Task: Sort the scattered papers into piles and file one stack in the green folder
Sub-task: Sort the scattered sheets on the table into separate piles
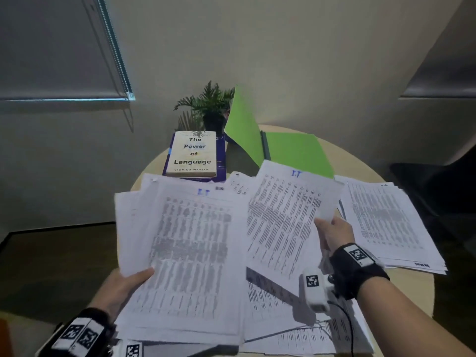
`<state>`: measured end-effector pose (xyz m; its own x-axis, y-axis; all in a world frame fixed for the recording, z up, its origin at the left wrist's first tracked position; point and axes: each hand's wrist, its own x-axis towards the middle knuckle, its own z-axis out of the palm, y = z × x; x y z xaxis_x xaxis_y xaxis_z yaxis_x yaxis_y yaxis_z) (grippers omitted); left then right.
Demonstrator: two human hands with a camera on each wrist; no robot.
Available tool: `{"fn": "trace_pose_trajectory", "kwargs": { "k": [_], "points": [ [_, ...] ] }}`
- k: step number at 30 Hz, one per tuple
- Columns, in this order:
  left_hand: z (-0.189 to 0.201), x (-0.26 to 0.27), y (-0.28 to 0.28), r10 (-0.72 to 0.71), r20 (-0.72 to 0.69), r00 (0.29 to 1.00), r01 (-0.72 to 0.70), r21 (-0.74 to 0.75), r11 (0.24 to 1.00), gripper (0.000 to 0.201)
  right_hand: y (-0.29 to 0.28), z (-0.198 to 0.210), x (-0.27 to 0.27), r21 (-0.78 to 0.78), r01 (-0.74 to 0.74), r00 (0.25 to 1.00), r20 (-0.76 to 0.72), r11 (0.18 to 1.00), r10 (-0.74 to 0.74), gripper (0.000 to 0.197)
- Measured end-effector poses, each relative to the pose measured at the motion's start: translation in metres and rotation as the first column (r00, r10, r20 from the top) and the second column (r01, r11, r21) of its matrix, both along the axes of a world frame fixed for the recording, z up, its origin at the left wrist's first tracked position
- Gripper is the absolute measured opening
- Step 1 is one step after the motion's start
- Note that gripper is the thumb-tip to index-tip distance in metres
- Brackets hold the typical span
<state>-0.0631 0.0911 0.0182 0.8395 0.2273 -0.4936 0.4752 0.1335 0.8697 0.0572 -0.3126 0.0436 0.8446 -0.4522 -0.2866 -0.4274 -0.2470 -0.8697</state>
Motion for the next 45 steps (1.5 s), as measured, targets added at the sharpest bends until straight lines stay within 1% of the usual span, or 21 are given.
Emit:
{"fn": "trace_pose_trajectory", "kwargs": {
  "k": [2, 5, 9, 10, 12, 14, 18, 22, 24, 27, 30, 32, 34, 35, 36, 37, 39, 40, 42, 43, 45],
  "points": [
    [0.0, -0.002, 0.012, 0.072, -0.024, 0.997, -0.072, 0.019, 0.997, 0.027, 0.0, -0.012, -0.006, -0.065, -0.035, 0.996, -0.09, 0.997, 0.029, 0.014],
    [-0.005, -0.001, 0.024, 0.125, -0.045, 0.991, -0.123, 0.042, 0.992, 0.032, 0.018, -0.021, -0.01, -0.068, -0.023, 0.993, -0.117, 0.997, 0.015, 0.033],
    [-0.006, 0.003, 0.023, 0.153, -0.022, 0.988, -0.153, 0.034, 0.988, 0.024, 0.066, -0.021, -0.014, 0.069, -0.029, 0.974, -0.224, 0.997, 0.044, 0.08],
    [-0.008, 0.003, 0.022, 0.156, -0.014, 0.988, -0.155, 0.039, 0.987, 0.026, 0.076, -0.024, -0.013, 0.062, -0.056, 0.965, -0.255, 0.997, 0.07, 0.091],
    [-0.012, 0.003, 0.019, 0.155, 0.004, 0.988, -0.155, 0.05, 0.987, 0.034, 0.089, -0.028, -0.01, -0.102, -0.183, 0.928, -0.345, 0.978, 0.137, 0.1],
    [-0.015, 0.001, 0.016, 0.165, -0.003, 0.986, -0.165, 0.06, 0.985, 0.037, 0.096, -0.029, -0.007, -0.191, -0.217, 0.915, -0.382, 0.957, 0.13, 0.095],
    [-0.017, -0.001, 0.015, 0.179, -0.018, 0.984, -0.177, 0.067, 0.982, 0.035, 0.098, -0.028, -0.005, -0.117, -0.108, 0.931, -0.359, 0.987, 0.06, 0.074],
    [-0.019, -0.003, 0.017, 0.184, -0.008, 0.983, -0.183, 0.087, 0.979, 0.036, 0.097, -0.021, -0.003, -0.078, -0.096, 0.931, -0.361, 0.992, 0.062, 0.056],
    [-0.02, -0.003, 0.019, 0.197, -0.008, 0.98, -0.195, 0.09, 0.977, 0.04, 0.098, -0.021, -0.004, -0.055, -0.102, 0.935, -0.346, 0.993, 0.077, 0.041],
    [-0.017, -0.002, 0.021, 0.194, -0.005, 0.981, -0.193, 0.083, 0.978, 0.04, 0.094, -0.027, -0.005, 0.004, -0.097, 0.948, -0.305, 0.995, 0.094, 0.011],
    [-0.013, -0.001, 0.024, 0.195, 0.014, 0.981, -0.195, 0.08, 0.978, 0.039, 0.079, -0.026, -0.006, 0.046, 0.002, 0.974, -0.228, 0.999, 0.008, 0.012],
    [-0.01, -0.001, 0.024, 0.192, 0.025, 0.981, -0.193, 0.074, 0.978, 0.039, 0.064, -0.023, -0.008, 0.016, 0.044, 0.981, -0.188, 0.999, -0.04, 0.012],
    [-0.009, -0.001, 0.024, 0.192, 0.039, 0.981, -0.195, 0.076, 0.978, 0.038, 0.043, -0.019, -0.008, -0.03, 0.037, 0.982, -0.185, 0.999, -0.041, 0.021],
    [-0.008, 0.0, 0.023, 0.193, 0.046, 0.98, -0.196, 0.074, 0.978, 0.038, 0.034, -0.015, -0.01, -0.059, 0.002, 0.981, -0.194, 0.998, -0.014, 0.018],
    [-0.008, 0.0, 0.023, 0.196, 0.048, 0.979, -0.199, 0.066, 0.978, 0.039, 0.024, -0.009, -0.012, -0.108, -0.067, 0.973, -0.227, 0.992, 0.041, 0.01],
    [-0.008, 0.001, 0.022, 0.195, 0.052, 0.979, -0.198, 0.064, 0.978, 0.04, 0.014, -0.006, -0.014, -0.168, -0.148, 0.956, -0.276, 0.975, 0.098, 0.01],
    [-0.007, 0.002, 0.02, 0.184, 0.061, 0.981, -0.188, 0.067, 0.98, 0.039, 0.001, -0.003, -0.018, -0.259, -0.285, 0.907, -0.385, 0.923, 0.172, 0.024],
    [-0.006, 0.003, 0.019, 0.175, 0.061, 0.983, -0.179, 0.065, 0.982, 0.038, -0.002, -0.004, -0.022, -0.278, -0.319, 0.889, -0.42, 0.906, 0.184, 0.023],
    [-0.006, 0.004, 0.015, 0.167, 0.068, 0.984, -0.172, 0.061, 0.983, 0.037, 0.0, -0.011, -0.031, -0.325, -0.369, 0.873, -0.443, 0.871, 0.204, 0.012],
    [-0.007, 0.004, 0.014, 0.163, 0.068, 0.984, -0.167, 0.062, 0.984, 0.037, 0.004, -0.017, -0.035, -0.36, -0.395, 0.867, -0.45, 0.845, 0.214, 0.018],
    [-0.011, 0.006, 0.012, 0.158, 0.056, 0.986, -0.162, 0.068, 0.984, 0.041, 0.013, -0.03, -0.042, -0.424, -0.483, 0.835, -0.488, 0.766, 0.257, 0.047]
  ]
}}
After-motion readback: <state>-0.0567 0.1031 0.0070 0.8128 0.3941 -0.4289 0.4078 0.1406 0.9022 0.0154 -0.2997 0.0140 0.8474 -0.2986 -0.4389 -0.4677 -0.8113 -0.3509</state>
